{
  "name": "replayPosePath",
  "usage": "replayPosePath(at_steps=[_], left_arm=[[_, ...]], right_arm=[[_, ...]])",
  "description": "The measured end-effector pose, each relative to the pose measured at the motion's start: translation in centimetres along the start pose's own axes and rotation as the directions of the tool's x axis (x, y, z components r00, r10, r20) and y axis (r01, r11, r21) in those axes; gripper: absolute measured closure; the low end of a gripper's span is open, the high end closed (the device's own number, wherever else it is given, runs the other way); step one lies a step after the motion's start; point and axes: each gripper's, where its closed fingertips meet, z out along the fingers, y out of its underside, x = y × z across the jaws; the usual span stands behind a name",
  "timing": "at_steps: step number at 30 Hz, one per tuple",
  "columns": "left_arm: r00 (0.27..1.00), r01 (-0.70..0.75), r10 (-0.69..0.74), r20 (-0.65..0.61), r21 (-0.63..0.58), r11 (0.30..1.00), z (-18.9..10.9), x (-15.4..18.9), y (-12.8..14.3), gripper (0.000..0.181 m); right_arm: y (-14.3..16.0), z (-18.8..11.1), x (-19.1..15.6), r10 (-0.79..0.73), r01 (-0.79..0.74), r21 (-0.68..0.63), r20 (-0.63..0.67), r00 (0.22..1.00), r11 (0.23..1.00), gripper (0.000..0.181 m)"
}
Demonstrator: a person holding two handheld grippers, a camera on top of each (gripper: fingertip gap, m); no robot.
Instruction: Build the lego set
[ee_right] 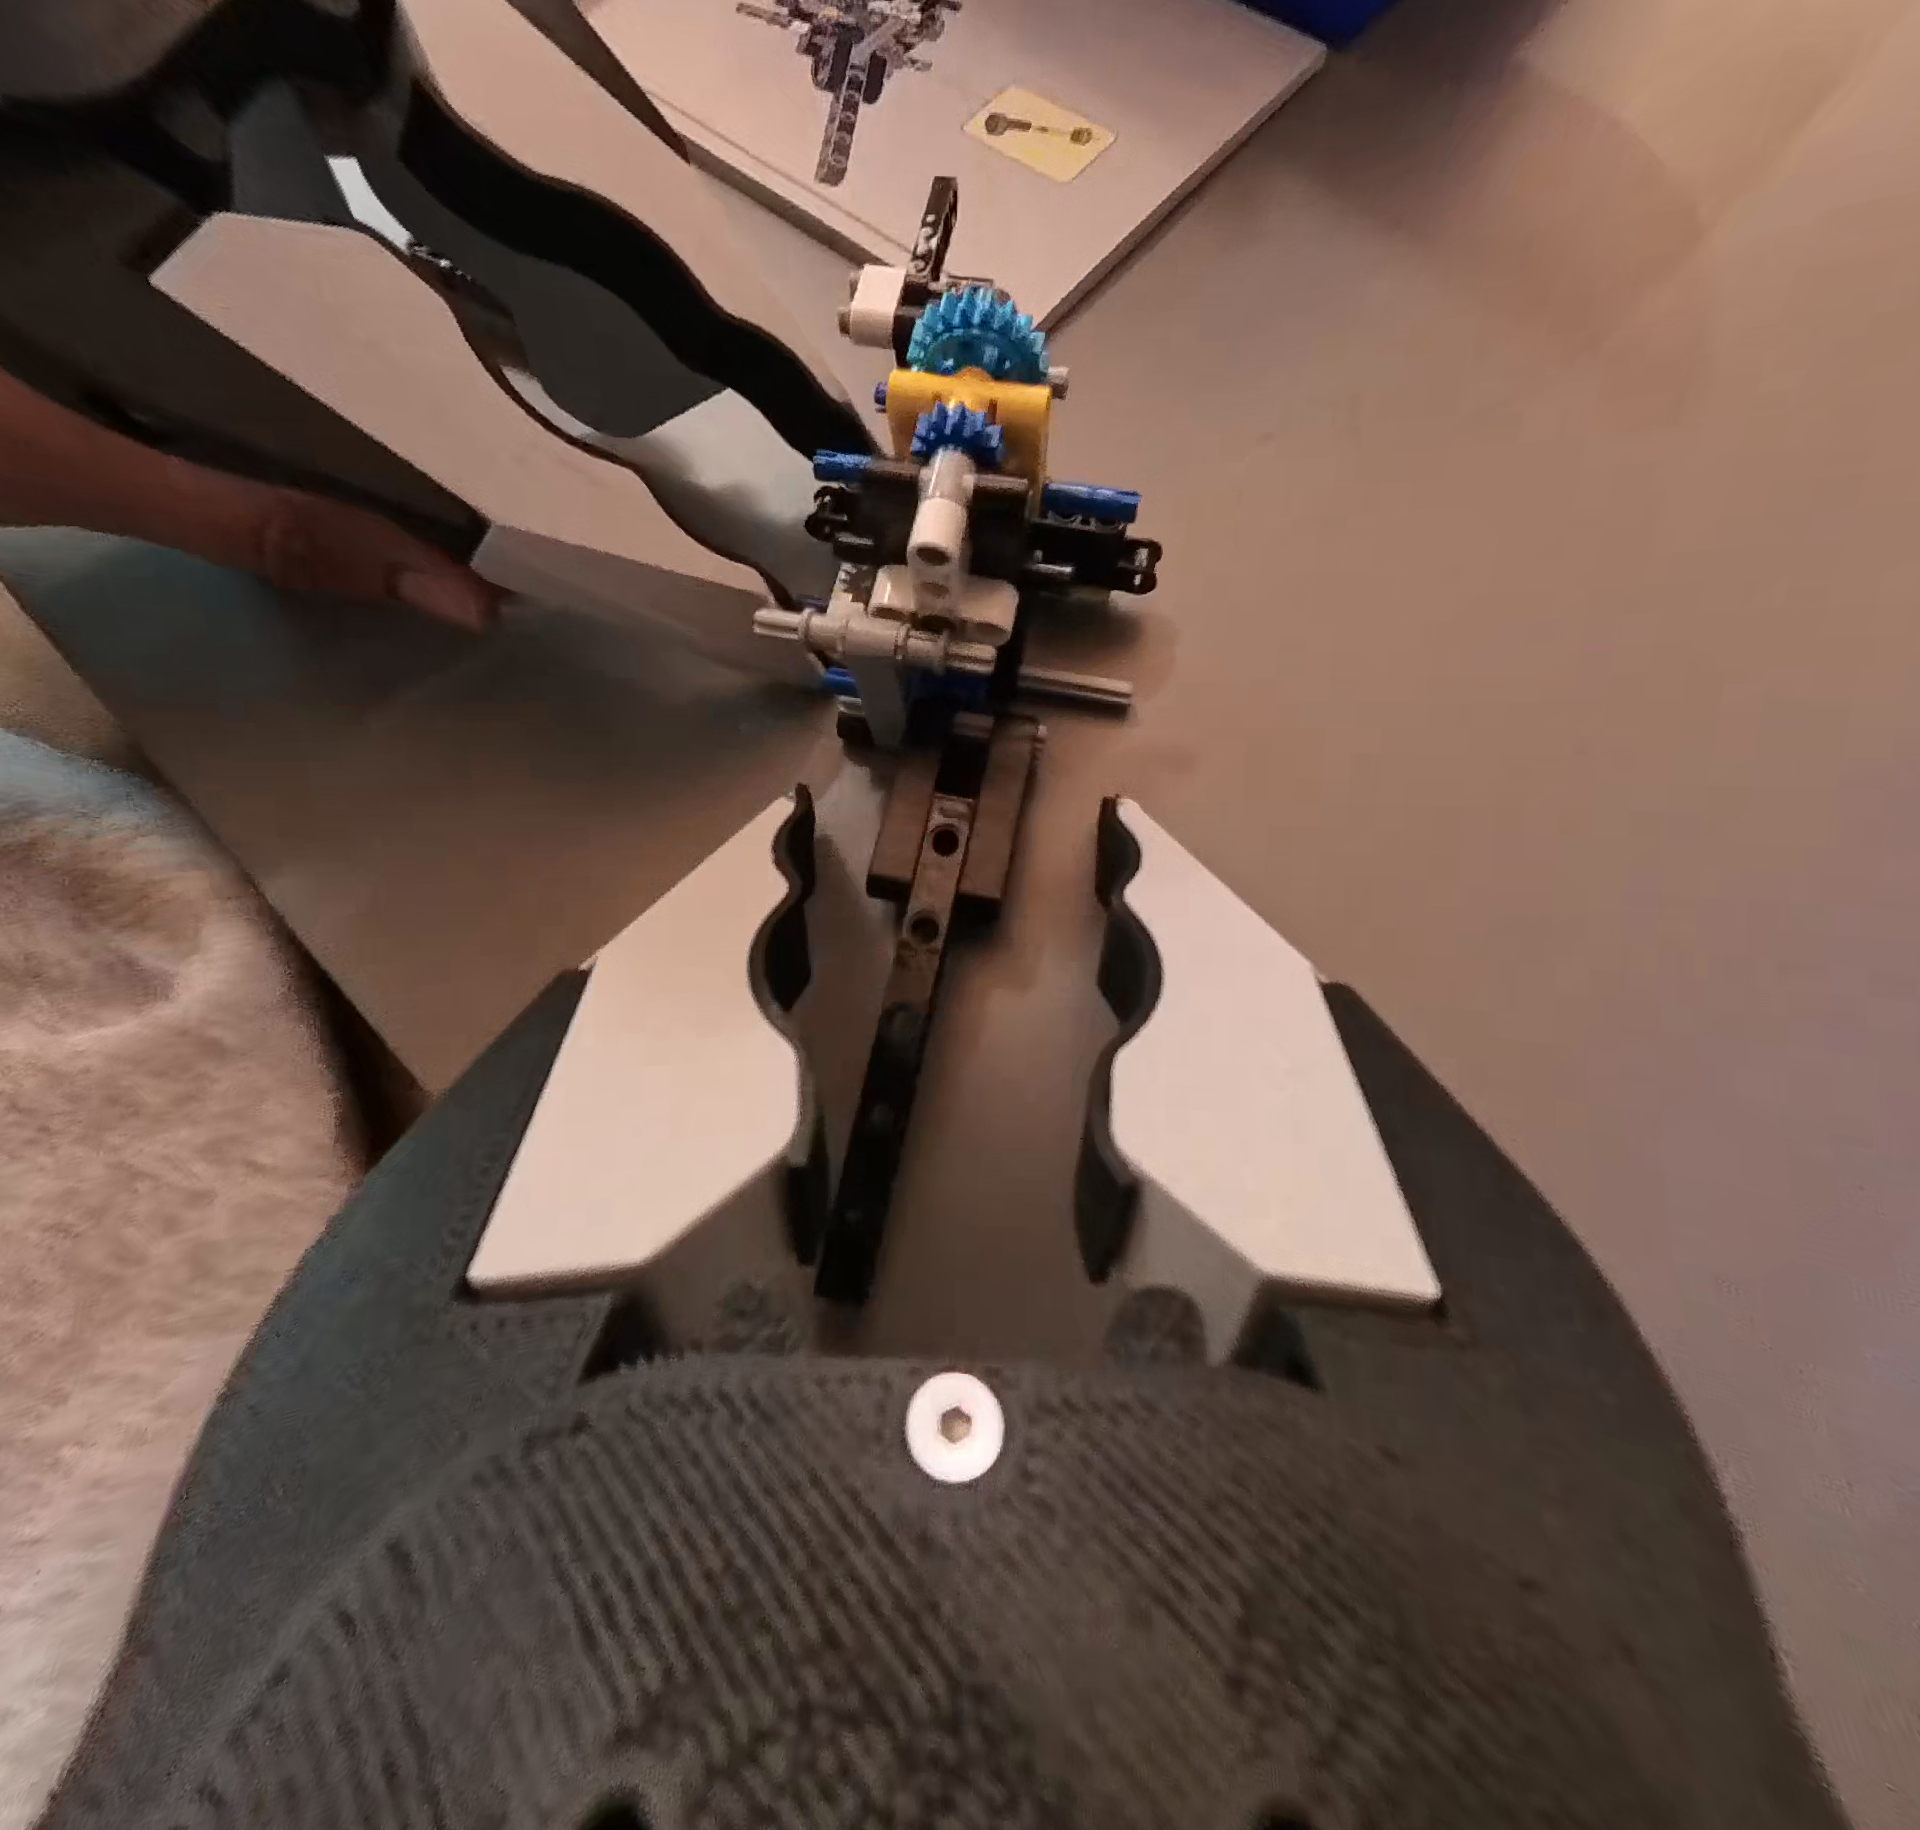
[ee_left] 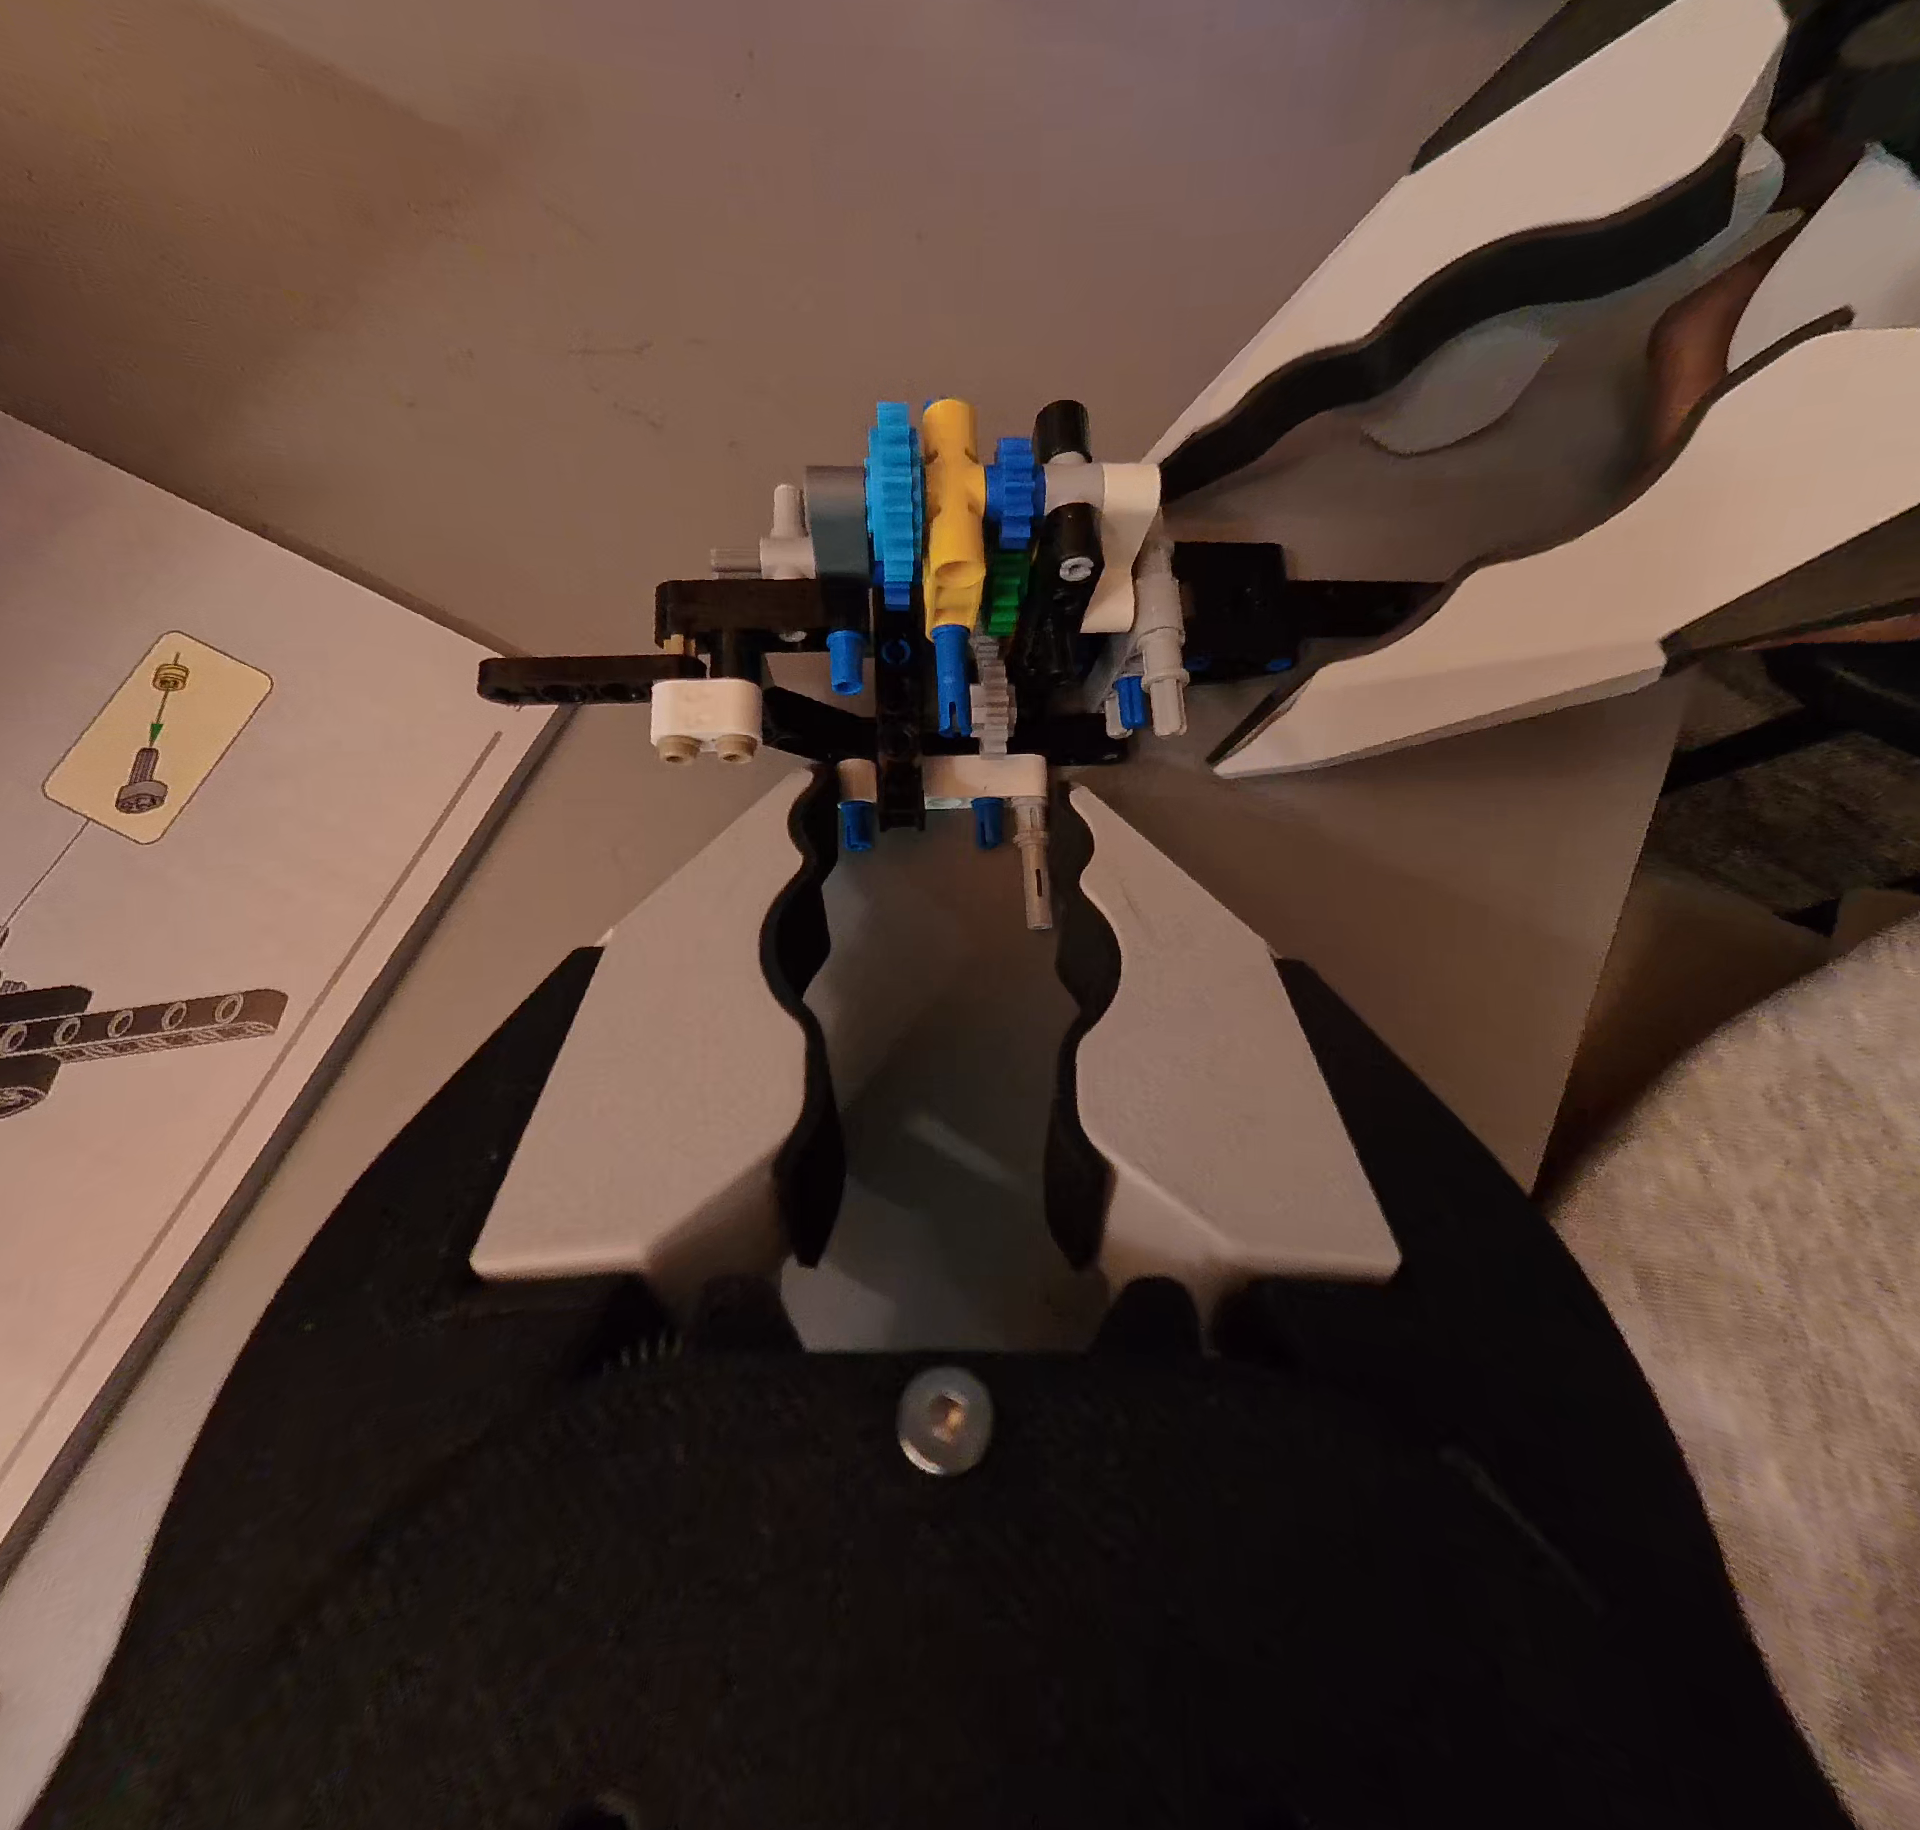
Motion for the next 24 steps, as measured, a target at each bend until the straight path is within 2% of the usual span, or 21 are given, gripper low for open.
replayPosePath(at_steps=[9, 16, 21, 24], left_arm=[[1.000, 0.003, -0.003, -0.003, 0.001, 1.000, 0.0, 0.0, 0.0, 0.142], [1.000, 0.003, -0.003, -0.004, 0.001, 1.000, 0.0, 0.0, 0.0, 0.142], [1.000, 0.001, -0.001, -0.002, 0.000, 1.000, 0.0, 0.0, 0.0, 0.142], [1.000, 0.002, -0.002, -0.003, 0.000, 1.000, 0.0, 0.0, 0.0, 0.142]], right_arm=[[-0.9, 0.7, -0.9, 0.043, -0.044, 0.005, 0.079, 0.996, 0.999, 0.131], [-0.9, 0.9, -0.2, 0.098, -0.098, -0.002, 0.067, 0.993, 0.995, 0.149], [-1.0, 0.9, -0.2, 0.104, -0.104, -0.002, 0.068, 0.992, 0.995, 0.148], [-1.0, 0.9, -0.7, 0.112, -0.113, 0.003, 0.083, 0.990, 0.994, 0.137]])
